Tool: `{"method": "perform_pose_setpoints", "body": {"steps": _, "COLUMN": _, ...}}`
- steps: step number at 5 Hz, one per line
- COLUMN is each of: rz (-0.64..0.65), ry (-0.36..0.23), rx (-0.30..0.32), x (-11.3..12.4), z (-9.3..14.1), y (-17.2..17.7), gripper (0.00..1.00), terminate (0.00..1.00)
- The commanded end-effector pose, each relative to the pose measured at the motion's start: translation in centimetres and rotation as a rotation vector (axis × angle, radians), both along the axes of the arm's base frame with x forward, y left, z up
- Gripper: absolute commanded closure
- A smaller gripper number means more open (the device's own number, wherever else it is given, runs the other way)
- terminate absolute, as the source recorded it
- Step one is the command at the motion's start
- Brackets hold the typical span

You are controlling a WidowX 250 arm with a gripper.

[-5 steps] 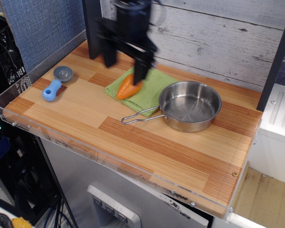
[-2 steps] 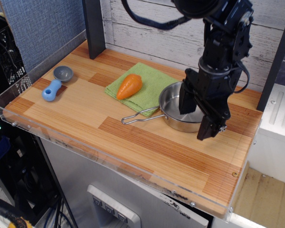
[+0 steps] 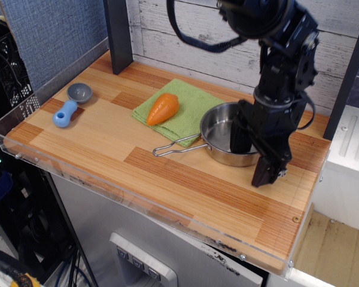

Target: Place the saucepan at the bottom edge

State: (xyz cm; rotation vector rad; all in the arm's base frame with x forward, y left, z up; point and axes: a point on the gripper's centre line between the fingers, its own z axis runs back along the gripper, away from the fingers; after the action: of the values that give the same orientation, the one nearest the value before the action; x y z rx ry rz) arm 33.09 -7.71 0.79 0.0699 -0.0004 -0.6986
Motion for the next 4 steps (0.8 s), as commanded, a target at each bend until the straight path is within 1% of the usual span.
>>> {"method": "perform_pose_setpoints", "body": {"steps": 1, "rz": 0.03, "ry": 0.04, "rx": -0.003, "x": 0.2, "z": -2.6, "y": 1.9, "gripper": 1.0, "terminate": 0.0}}
{"method": "perform_pose_setpoints", "body": {"steps": 2, "rz": 0.028, "ry": 0.036, "rx": -0.013, "x": -0.1, "z": -2.9, "y": 2.3, "gripper": 1.0, "terminate": 0.0}}
{"method": "perform_pose_setpoints", "body": {"steps": 3, "rz": -0.022, "ry": -0.018, "rx": -0.025, "x": -0.6, "z": -1.5, "y": 2.1, "gripper": 1.0, "terminate": 0.0}}
{"method": "perform_pose_setpoints", "body": {"steps": 4, "rz": -0.044, "ry": -0.103, "rx": -0.046, "x": -1.4, "z": 1.2, "y": 1.7, "gripper": 1.0, "terminate": 0.0}}
